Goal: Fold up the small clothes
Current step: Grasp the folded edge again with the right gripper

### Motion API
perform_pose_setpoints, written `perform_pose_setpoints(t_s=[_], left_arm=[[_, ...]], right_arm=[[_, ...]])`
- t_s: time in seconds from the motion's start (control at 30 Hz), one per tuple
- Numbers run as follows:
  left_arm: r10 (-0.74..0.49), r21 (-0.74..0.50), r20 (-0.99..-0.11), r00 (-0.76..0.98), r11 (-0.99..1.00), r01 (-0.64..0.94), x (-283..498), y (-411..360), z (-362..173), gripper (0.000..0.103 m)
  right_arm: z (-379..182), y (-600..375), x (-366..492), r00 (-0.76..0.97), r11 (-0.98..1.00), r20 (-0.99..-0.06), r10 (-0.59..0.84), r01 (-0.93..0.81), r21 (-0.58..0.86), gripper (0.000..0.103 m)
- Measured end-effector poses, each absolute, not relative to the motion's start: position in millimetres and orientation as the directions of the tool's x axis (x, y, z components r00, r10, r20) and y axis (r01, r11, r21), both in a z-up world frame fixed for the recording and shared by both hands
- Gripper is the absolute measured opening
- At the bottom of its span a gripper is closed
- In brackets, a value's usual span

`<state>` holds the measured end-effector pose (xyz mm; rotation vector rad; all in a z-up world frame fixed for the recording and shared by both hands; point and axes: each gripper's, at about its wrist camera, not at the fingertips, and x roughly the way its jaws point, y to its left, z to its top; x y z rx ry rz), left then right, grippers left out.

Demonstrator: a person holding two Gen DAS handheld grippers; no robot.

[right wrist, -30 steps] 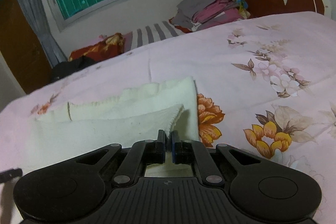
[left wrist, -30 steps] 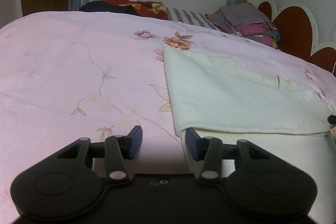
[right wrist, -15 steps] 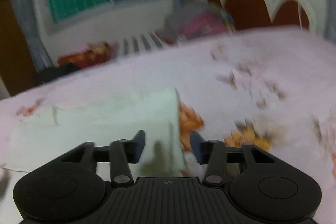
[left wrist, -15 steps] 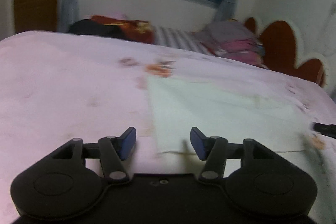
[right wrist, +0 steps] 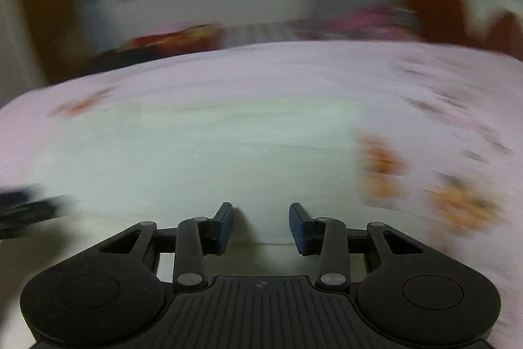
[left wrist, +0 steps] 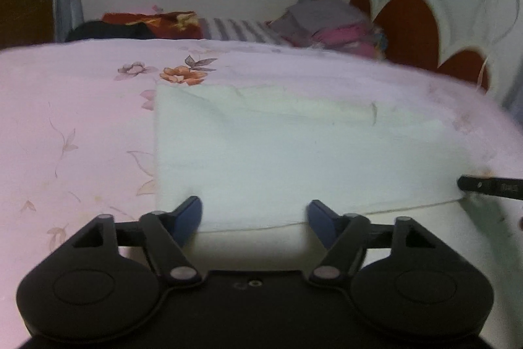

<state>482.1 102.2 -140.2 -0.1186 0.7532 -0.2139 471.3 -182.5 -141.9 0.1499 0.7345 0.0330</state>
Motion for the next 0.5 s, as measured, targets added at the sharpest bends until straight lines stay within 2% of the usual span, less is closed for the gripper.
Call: perform_pose_setpoints(t_s=[0.03, 0.07, 0.2, 0.33, 0.4, 0.47, 0.5], left_arm=[[-0.245, -0.188, -0.665, 0.705, 0.969, 0.158, 483.7, 105.7, -139.0, 0.064], [-0.249, -0.184, -0.663, 0.706, 0.968, 0.168, 486.1, 106.1, -135.9, 0.064], [-0.271, -0.211, -0.626, 0.731, 0.962, 0.176, 507.2, 100.9, -123.1, 0.073], [-0.260, -0.136, -0.631, 0.731, 0.965, 0.226, 545.0, 82.1, -115.7, 0.078], [-0.247, -0.114, -0.648, 0.721, 0.967, 0.229, 563.0, 86.1, -121.2, 0.079], [-0.191, -0.087, -0.675, 0.712, 0.980, 0.180, 578.6, 102.1, -130.7, 0.078], [-0.146, -0.073, -0.701, 0.698, 0.988, 0.133, 585.7, 113.0, -135.9, 0.072]], right_arm=[[-144.0, -198.0, 472.0, 0.744, 0.982, -0.664, 0.078, 0.059, 0.181, 0.010], [-144.1, -207.4, 473.9, 0.743, 0.977, -0.665, 0.074, 0.079, 0.198, 0.007], [-130.8, -202.7, 484.2, 0.772, 0.974, -0.628, 0.101, 0.052, 0.221, 0.005], [-129.3, -179.4, 511.7, 0.762, 0.974, -0.631, 0.145, 0.001, 0.224, 0.005], [-132.1, -174.5, 526.8, 0.755, 0.975, -0.638, 0.152, -0.008, 0.222, 0.005], [-138.8, -183.3, 537.2, 0.746, 0.981, -0.659, 0.096, 0.040, 0.188, 0.005], [-142.2, -192.2, 541.0, 0.744, 0.982, -0.665, 0.061, 0.074, 0.173, 0.005]])
